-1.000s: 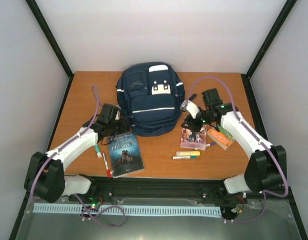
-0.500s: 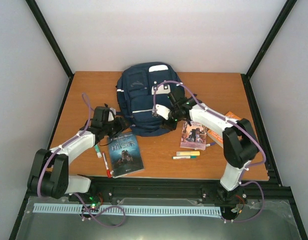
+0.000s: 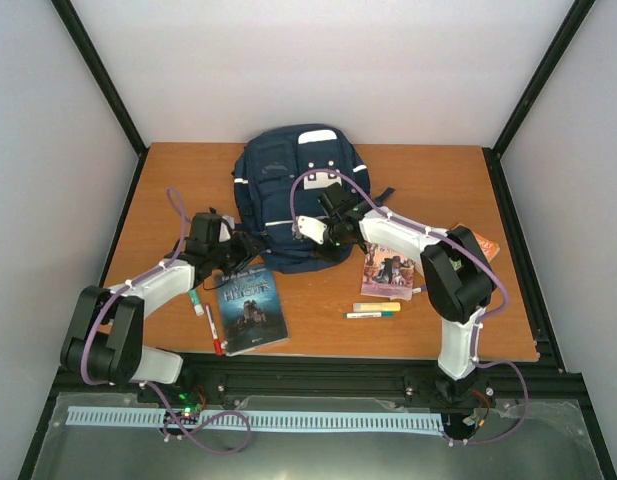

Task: Pack the student bag
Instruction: Unzip the student bag at the center of the board.

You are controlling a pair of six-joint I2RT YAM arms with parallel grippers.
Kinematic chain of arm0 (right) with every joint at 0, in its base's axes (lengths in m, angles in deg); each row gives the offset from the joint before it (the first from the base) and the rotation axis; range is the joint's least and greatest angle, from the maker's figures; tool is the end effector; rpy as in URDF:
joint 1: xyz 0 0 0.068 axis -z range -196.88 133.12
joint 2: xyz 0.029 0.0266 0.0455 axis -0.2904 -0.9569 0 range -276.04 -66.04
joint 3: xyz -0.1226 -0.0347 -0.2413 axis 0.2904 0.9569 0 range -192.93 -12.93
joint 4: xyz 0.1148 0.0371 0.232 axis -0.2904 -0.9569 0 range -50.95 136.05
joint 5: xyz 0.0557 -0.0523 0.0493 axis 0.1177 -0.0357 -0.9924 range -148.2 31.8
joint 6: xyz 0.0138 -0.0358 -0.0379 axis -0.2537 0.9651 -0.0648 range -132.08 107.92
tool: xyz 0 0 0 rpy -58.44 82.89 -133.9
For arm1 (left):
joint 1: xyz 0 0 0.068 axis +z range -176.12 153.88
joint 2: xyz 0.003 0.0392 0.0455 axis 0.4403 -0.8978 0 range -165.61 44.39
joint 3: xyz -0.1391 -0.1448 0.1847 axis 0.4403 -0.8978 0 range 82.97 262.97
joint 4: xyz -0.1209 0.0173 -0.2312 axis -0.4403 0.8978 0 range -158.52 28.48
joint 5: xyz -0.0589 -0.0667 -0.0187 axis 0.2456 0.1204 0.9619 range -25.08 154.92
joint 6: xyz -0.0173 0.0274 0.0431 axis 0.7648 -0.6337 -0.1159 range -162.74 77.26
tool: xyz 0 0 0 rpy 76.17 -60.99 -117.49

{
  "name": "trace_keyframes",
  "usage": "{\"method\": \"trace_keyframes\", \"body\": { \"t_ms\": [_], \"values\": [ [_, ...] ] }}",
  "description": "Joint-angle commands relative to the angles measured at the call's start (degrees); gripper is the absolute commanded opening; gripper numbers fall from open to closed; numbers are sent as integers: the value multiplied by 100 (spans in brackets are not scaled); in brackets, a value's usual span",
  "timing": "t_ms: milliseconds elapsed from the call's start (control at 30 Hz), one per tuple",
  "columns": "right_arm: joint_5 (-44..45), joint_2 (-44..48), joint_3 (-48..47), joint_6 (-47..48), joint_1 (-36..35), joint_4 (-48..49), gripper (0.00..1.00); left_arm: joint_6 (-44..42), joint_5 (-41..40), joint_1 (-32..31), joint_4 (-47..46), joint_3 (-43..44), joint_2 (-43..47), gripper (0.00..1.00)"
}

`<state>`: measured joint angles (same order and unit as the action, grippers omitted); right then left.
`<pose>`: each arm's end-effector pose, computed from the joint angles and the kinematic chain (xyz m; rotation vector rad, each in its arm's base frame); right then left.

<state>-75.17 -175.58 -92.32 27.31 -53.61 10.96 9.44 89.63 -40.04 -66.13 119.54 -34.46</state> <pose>0.3109 0.2450 0.1930 -1.7203 2.0548 0.3861 0.2548 -0.0786 0.1774 -0.6056 2.4456 -1.0322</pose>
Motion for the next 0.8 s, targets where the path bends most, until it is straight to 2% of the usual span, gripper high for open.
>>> {"method": "trace_keyframes", "body": {
  "t_ms": [0, 100, 200, 333, 467, 600, 667, 733, 767],
  "values": [
    [147, -74, -134, -198, -97, 300, 25, 156, 68, 46, -315, -31, -147, 43],
    [231, 146, -22, -356, -99, 455, 11, 210, 78, 46, -405, -40, -236, 42],
    [294, 386, 103, -416, -97, 552, 3, 238, 75, 49, -448, -20, -320, 43],
    [302, 594, 248, -428, -97, 598, 3, 290, 80, 48, -573, -19, -413, 41],
    [284, 584, 309, -478, -97, 603, 3, 359, 148, 46, -704, -58, -441, 29],
    [280, 574, 328, -506, -97, 622, 3, 335, 220, 46, -714, -54, -464, 25],
    [271, 579, 320, -517, -97, 625, 3, 310, 203, 46, -663, -38, -471, 27],
    [259, 581, 311, -530, -97, 619, 3, 299, 151, 51, -561, 3, -515, 42],
    [264, 589, 303, -536, -97, 619, 3, 310, 142, 47, -567, 7, -542, 44]
  ]
}}
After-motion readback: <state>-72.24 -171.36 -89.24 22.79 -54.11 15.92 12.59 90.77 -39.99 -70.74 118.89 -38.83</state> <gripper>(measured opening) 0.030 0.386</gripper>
